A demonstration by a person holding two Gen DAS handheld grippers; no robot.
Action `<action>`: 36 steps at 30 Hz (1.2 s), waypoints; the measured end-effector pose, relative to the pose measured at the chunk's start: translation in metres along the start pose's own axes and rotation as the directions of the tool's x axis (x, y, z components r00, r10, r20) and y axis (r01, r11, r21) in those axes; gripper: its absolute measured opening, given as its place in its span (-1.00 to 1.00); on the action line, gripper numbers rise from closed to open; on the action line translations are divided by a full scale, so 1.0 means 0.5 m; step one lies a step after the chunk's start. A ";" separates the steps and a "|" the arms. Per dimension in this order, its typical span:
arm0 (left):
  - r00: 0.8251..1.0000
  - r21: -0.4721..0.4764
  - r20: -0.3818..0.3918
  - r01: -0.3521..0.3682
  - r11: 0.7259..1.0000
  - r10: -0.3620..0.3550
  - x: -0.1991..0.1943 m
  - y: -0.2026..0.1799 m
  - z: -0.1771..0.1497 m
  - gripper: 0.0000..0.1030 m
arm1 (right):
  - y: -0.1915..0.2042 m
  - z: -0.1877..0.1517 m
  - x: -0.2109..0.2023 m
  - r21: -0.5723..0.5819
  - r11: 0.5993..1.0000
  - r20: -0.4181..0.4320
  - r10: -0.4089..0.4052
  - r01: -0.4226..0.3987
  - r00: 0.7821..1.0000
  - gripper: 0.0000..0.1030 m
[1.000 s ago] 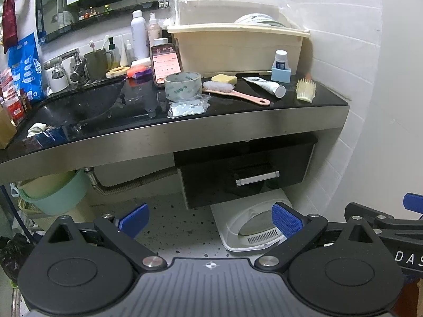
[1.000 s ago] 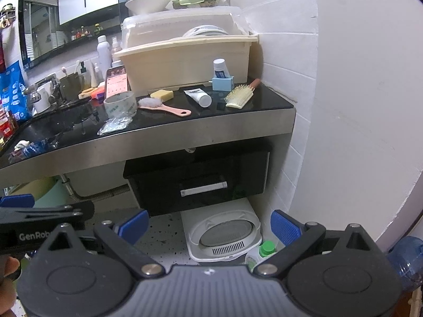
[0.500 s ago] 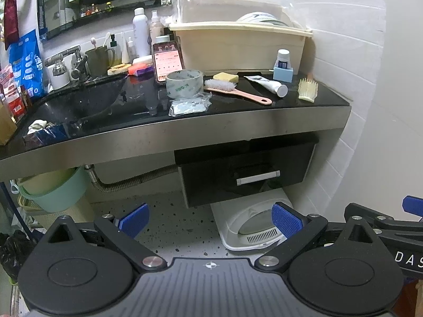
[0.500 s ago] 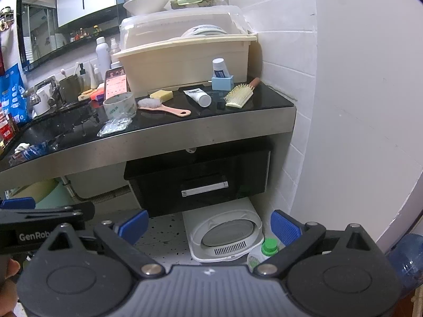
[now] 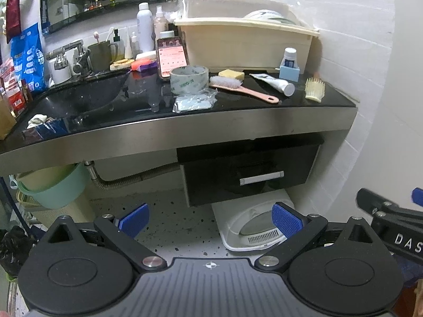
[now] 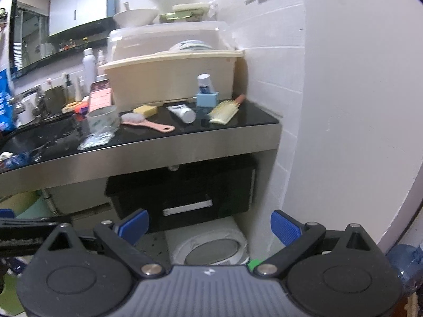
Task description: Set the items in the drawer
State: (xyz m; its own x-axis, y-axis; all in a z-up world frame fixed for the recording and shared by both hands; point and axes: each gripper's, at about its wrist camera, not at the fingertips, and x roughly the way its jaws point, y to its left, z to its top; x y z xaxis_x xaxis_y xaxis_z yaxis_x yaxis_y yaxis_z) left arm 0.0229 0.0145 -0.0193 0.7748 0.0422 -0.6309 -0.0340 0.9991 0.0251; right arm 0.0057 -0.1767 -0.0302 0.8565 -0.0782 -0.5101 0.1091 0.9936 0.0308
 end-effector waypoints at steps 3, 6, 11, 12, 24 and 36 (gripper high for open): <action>1.000 0.005 0.005 -0.002 1.000 0.002 0.012 0.004 0.001 0.95 | 0.001 -0.003 0.005 0.002 1.000 0.015 -0.020 0.020 1.000 0.93; 1.000 0.016 0.012 -0.013 1.000 0.012 0.023 0.002 0.002 0.95 | -0.003 0.001 0.022 -0.009 1.000 -0.003 0.005 -0.005 1.000 0.93; 1.000 0.029 0.021 -0.004 1.000 0.003 0.039 0.003 0.005 0.94 | 0.005 -0.003 0.028 -0.050 0.999 0.022 0.009 -0.008 1.000 0.93; 1.000 0.031 0.023 -0.001 1.000 0.000 0.042 0.003 0.005 0.94 | 0.007 -0.006 0.026 -0.059 0.998 0.050 0.006 -0.003 0.999 0.93; 0.994 0.060 0.037 -0.103 0.993 0.101 0.102 -0.001 -0.019 0.94 | 0.008 -0.027 0.068 -0.094 0.995 0.090 0.047 -0.039 0.995 1.00; 0.995 0.063 -0.069 -0.066 0.996 0.070 0.146 0.016 0.002 0.94 | 0.007 -0.045 0.118 -0.121 0.989 0.098 0.093 -0.081 0.991 1.00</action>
State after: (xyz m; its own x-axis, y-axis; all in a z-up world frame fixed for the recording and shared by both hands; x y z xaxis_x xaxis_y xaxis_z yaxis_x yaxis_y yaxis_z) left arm 0.0798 0.0258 -0.0643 0.7251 0.1122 -0.6794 -0.0455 0.9923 0.1154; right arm 0.0454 -0.1758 -0.0793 0.9084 0.0067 -0.4181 -0.0221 0.9992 -0.0320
